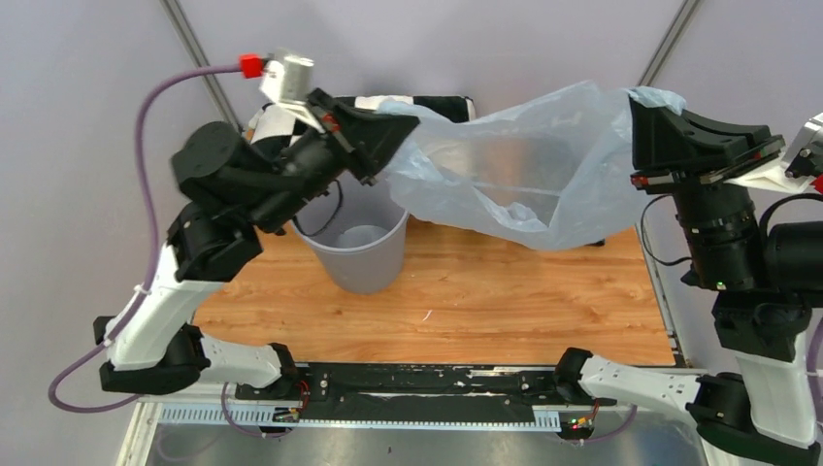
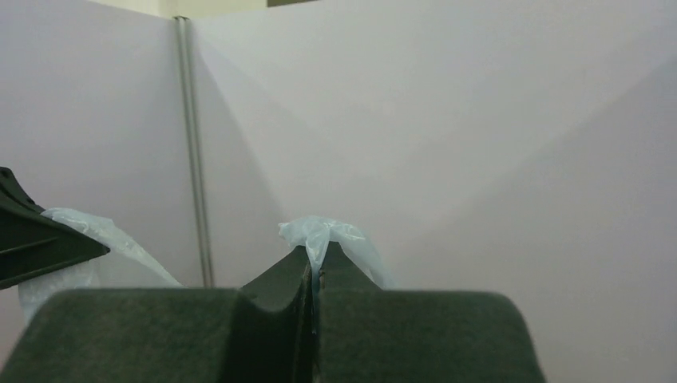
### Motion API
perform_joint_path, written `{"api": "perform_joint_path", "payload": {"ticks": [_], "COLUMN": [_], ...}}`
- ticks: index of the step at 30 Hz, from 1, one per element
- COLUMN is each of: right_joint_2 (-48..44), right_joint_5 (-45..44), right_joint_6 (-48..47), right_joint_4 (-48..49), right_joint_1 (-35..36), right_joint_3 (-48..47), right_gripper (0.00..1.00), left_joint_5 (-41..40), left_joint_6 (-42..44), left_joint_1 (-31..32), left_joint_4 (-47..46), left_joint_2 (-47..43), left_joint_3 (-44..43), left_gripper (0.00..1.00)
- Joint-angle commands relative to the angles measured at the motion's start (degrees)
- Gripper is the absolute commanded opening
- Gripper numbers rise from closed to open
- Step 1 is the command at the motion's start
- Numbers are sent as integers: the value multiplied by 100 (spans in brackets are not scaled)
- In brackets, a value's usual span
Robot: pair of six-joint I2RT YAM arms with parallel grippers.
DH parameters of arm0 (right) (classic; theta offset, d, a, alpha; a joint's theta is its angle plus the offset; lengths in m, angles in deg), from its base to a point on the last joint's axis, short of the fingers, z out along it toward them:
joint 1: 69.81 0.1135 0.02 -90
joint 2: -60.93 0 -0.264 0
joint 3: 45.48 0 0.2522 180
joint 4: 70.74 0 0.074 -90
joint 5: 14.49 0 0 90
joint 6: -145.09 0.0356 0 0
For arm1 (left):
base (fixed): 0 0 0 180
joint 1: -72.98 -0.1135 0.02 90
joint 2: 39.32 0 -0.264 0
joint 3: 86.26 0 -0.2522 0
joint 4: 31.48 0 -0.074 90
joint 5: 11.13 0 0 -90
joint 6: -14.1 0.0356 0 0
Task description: Put the trash bags into the trash bin
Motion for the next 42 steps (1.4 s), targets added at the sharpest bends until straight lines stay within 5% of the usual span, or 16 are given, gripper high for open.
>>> {"api": "perform_joint_path", "payload": {"ticks": [1, 14, 27, 34, 39, 42], "right_joint_2": [256, 1922, 2629, 2227, 1713, 1464], "right_joint_5": [946, 2256, 2322, 2554, 2673, 2813], "right_joint_6": [481, 1714, 2054, 2080, 2056, 2037], "right_joint_4": [1172, 1921, 1538, 1313, 1204, 1046], "right_joint_1": [87, 86, 232, 247, 246, 245], "right_joint_3": [47, -598, -671, -240, 255, 397], "right_gripper": [0, 0, 1, 36, 63, 72], "left_joint_5": [-627, -2546, -4046, -5595, -5958, -5867], "left_joint_6": [306, 901, 1195, 2516, 3242, 2970], "left_joint_1": [45, 39, 38, 38, 21, -272], "left_joint_4": [-197, -531, -421, -786, -918, -371], "left_joint_2": [-526, -1837, -2073, -1372, -888, -598], "left_joint_3": [-241, 718, 1143, 715, 397, 53], "left_gripper": [0, 0, 0, 0, 0, 0]}}
